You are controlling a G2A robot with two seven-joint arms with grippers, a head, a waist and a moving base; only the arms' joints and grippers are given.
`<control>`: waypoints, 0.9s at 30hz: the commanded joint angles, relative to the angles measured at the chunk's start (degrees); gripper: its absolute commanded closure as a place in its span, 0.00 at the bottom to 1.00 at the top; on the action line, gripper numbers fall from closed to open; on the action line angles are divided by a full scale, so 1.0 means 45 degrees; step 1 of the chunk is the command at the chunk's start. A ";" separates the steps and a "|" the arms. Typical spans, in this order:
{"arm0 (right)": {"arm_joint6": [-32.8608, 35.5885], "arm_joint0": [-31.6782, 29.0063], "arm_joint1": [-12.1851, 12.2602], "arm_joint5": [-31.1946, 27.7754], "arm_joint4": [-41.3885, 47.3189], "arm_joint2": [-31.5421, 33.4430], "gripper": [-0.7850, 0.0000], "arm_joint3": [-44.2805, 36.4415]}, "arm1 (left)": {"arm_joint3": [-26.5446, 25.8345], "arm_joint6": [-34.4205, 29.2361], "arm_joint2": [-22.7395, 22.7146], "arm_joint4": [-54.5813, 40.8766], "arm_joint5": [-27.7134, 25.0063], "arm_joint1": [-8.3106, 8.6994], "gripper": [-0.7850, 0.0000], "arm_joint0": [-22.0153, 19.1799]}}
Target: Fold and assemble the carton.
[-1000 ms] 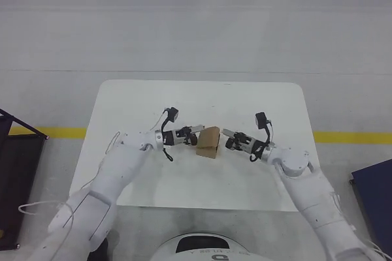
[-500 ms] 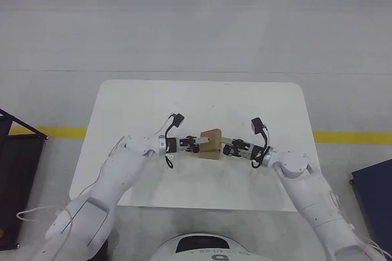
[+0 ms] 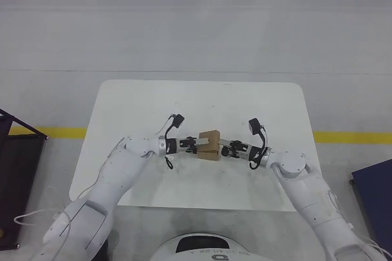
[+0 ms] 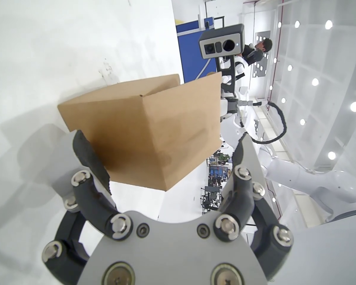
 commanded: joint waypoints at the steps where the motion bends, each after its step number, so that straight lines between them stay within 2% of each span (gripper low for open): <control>1: 0.0011 0.0044 -0.0009 0.0042 -0.0027 -0.0079 0.40 0.0009 | 0.0023 0.0026 0.0018 -0.0016 0.0034 -0.0003 0.00 -0.0007; 4: 0.0028 0.0123 -0.0021 0.0120 -0.0105 -0.0208 0.40 0.0038 | 0.0025 -0.0019 0.0068 -0.0091 0.0096 -0.0022 0.00 -0.0024; 11: 0.0076 0.0309 -0.0037 0.0267 -0.0200 -0.0416 0.49 0.0190 | 0.0044 -0.0036 0.0164 -0.0153 0.0103 -0.0051 0.00 -0.0083; 27: 0.0080 0.0509 -0.0044 0.0317 -0.0188 -0.0669 0.48 0.0365 | 0.0035 -0.0026 0.0319 -0.0035 0.0206 -0.0051 0.00 -0.0149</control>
